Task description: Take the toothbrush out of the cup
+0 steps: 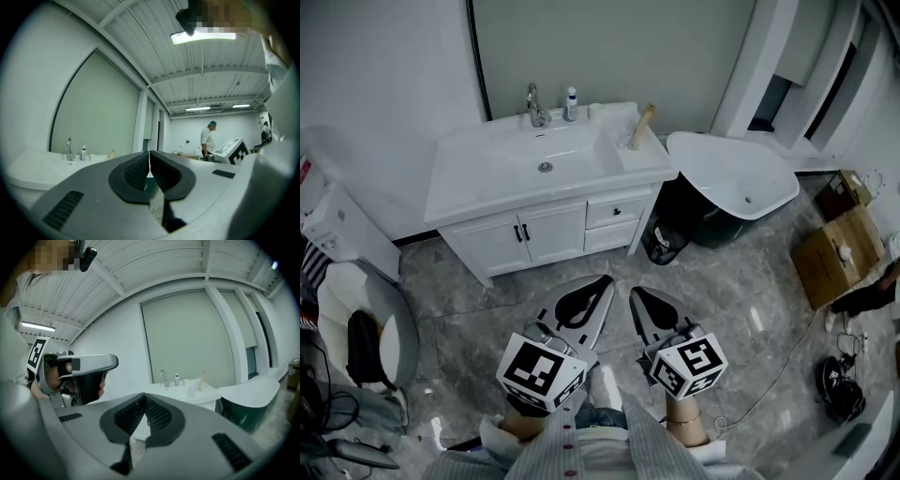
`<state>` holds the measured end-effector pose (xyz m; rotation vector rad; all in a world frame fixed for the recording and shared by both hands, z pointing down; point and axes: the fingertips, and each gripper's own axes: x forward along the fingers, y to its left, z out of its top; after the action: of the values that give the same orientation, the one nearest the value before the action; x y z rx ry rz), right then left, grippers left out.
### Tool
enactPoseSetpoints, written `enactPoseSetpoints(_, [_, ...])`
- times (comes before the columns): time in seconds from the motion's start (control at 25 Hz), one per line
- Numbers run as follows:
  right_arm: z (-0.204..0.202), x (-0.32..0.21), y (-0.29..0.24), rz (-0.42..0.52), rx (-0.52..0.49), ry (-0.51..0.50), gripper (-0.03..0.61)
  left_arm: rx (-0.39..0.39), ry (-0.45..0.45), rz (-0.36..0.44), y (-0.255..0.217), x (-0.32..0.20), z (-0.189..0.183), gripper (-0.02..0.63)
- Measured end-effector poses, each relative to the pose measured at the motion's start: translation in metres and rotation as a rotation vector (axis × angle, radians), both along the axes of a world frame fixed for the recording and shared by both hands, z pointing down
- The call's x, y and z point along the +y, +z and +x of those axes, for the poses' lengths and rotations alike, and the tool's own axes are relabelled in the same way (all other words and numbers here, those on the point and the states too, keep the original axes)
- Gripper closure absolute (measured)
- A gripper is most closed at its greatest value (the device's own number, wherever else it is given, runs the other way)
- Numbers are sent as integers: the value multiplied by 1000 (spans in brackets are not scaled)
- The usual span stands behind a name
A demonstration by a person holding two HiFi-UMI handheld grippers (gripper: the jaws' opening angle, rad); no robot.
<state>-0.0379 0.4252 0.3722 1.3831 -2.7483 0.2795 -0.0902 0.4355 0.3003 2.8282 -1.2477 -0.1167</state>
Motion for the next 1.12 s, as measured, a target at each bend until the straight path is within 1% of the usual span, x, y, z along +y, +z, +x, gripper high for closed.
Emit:
enactPoseSetpoints(0.2, [3,-45,-1,-5,-8,18,567,-1,8,8,-3,-49,-1,592])
enactPoseSetpoints(0.68, [8,-169,-4,-26,4,70,566,-8,28,-7,-4,-182,-8,592])
enactPoseSetpoints(0.96, [4,-228,1,-33,-13,95,566,-21,48,-5,0,-241,-14,592])
enactPoseSetpoints(1.12, [1,-251,4,-31,-20,117,566,-23,61,4,3,-266,-19,592])
